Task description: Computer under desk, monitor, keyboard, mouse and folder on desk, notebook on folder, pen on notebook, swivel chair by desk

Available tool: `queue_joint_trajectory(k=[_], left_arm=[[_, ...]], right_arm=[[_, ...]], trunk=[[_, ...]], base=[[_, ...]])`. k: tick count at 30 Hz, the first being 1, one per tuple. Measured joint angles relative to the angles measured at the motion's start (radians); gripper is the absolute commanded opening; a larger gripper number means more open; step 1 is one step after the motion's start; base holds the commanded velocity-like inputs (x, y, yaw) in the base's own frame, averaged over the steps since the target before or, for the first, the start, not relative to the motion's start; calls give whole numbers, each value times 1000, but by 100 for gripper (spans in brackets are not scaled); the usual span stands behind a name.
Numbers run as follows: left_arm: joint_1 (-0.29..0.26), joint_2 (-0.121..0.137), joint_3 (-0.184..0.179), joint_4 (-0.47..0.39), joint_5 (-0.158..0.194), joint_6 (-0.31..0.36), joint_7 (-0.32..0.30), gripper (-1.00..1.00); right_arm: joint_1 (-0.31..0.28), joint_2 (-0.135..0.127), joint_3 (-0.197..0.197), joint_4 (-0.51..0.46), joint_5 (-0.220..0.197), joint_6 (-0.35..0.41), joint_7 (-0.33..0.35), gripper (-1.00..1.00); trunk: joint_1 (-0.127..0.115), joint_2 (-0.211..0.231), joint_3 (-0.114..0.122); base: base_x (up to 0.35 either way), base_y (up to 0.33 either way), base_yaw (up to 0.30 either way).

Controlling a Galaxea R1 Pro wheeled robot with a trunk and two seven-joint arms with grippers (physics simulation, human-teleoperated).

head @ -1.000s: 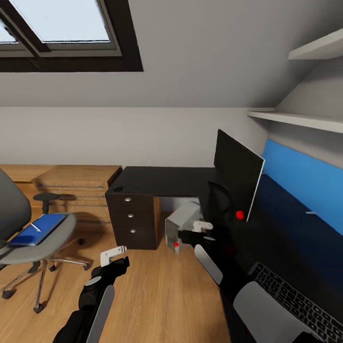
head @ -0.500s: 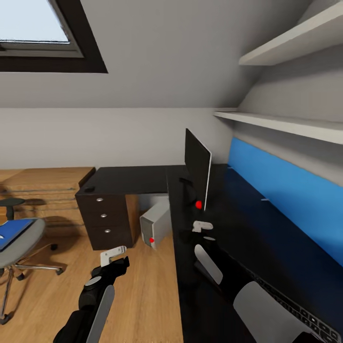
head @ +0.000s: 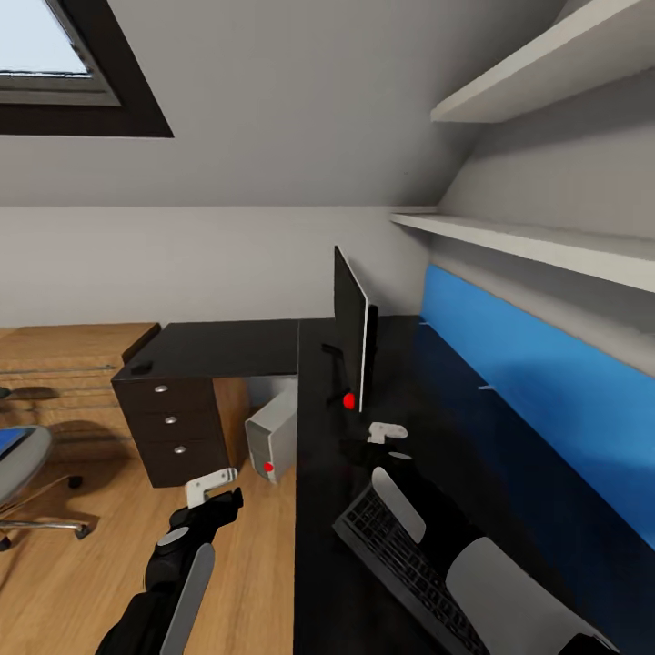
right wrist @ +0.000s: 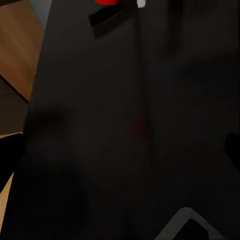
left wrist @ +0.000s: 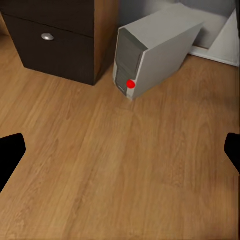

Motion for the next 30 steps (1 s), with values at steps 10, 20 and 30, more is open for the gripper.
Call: queue_joint_trajectory(k=[10,20,30], left_arm=[[0,2,58,-8,0,1,2,100],[0,1,73,-38,1,4,2,100],[0,-2,133,-68,17,5,4,100]], right_arm=[[-2,0,-16,152,2,-39,0,100],[-49,-2,-35,372,-1,-151,1,100],[-121,-30,-157,546,-10,-247,14,100]], trunk=[[0,0,0],[0,0,0],[0,0,0]], base=[[114,-89,0],[3,-2,0],[0,0,0]])
